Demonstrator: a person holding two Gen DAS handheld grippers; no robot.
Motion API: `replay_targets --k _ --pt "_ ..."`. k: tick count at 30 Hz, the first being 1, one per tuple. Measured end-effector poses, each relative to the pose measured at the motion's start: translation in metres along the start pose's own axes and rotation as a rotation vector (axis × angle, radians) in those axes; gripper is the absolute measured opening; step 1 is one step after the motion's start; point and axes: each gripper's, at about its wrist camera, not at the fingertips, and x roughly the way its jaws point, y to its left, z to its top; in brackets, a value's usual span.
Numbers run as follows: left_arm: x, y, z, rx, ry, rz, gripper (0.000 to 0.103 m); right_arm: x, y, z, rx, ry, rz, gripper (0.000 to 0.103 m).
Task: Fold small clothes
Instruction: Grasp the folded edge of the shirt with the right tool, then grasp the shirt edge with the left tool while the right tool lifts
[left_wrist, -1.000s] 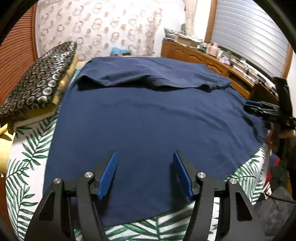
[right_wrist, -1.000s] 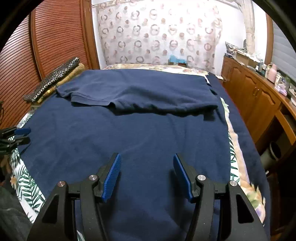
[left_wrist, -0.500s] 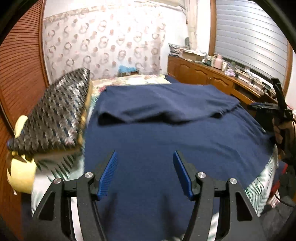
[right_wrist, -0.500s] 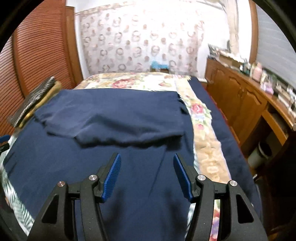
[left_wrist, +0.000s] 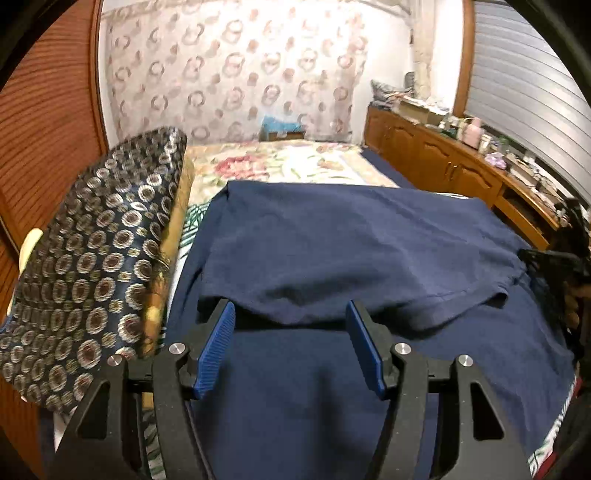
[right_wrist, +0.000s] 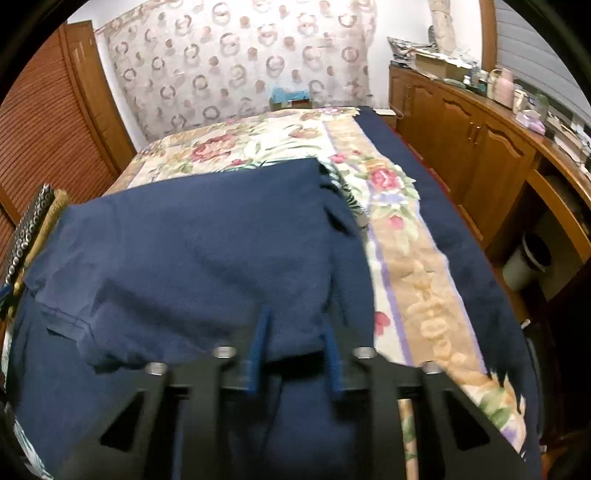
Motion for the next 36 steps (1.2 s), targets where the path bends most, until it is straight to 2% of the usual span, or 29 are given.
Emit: replay_targets --k 3,12,22,27,32,35,36 --pt "0.013 0.003 0.002 -0.02 0.029 0.021 0.063 0.006 0.002 -0.001 -0.023 -0.008 -0.012 0.014" --pt "0.035 0.008 0.004 -0.04 0.09 0.102 0.063 0.009 -0.005 -0.007 -0.032 -0.039 -0.008 0.013" --pt "0.025 0.009 -0.001 -0.03 0.043 0.156 0.063 0.002 -0.003 -0.011 -0.034 -0.04 -0.008 0.013" --pt "0.021 0.013 -0.006 -0.014 0.041 0.171 0.058 0.001 -0.004 -0.011 -0.036 -0.04 -0.009 0.013" --pt "0.029 0.018 -0.003 -0.011 0.063 0.196 0.057 0.0 -0.004 -0.009 -0.04 -0.038 -0.012 0.013" --pt "0.034 0.018 0.002 0.001 0.069 0.205 0.047 -0.001 -0.004 -0.009 -0.043 -0.038 -0.015 0.013" --pt "0.036 0.02 0.003 0.001 0.076 0.206 0.039 -0.001 -0.004 -0.009 -0.045 -0.038 -0.017 0.013"
